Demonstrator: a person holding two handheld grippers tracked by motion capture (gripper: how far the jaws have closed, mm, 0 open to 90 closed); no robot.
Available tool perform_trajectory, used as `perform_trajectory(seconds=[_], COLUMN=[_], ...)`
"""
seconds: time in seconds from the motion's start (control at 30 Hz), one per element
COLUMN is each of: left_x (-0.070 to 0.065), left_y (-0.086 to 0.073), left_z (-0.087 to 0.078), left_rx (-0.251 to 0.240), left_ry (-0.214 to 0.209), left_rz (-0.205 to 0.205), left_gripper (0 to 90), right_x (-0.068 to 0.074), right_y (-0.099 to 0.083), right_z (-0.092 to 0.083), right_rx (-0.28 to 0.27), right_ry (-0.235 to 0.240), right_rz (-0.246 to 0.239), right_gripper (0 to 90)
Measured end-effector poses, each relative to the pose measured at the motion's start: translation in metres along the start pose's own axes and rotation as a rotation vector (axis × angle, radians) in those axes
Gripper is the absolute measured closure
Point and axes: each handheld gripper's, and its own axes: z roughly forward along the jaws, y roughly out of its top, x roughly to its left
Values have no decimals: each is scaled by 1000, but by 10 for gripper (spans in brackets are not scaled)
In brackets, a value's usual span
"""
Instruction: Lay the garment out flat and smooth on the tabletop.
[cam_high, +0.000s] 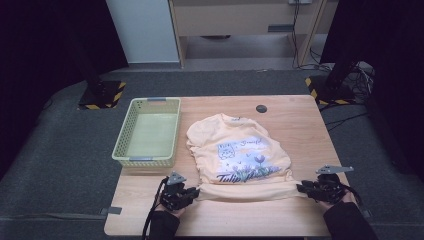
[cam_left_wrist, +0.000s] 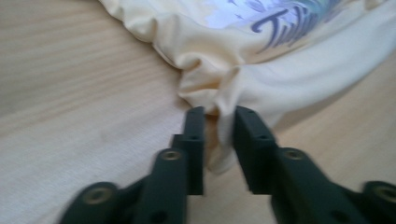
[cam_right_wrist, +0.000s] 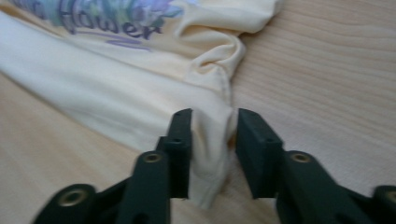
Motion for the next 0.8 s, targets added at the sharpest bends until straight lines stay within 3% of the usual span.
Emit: perform_trajectory(seconds=[0.1,0.23,0.33,0.47,0.57,0.8], left_x=[3,3,1,-5,-9,-9], left_y=[-2,-3,-4,-7,-7,-8], left_z=[2,5,9,18,19,17], left_rx=[-10,-15,8,62,59,66], left_ry=[37,86,125,176,198,189], left_rz=[13,48,92,165,196,193], left_gripper=[570,442,364,320,301,284], right_x=[-3,-4,-5,-4,-2,0], right_y=[-1,-2,-3,-4,-5,-6], right_z=[6,9,12,14,16,17], right_rx=[4,-8,-2,-3,9,25], right_ry=[-28,-61,-85,-110,-133,-158], right_rz=[-21,-48,-67,-102,-128,-117], right_gripper=[547,434,364,299,250,147])
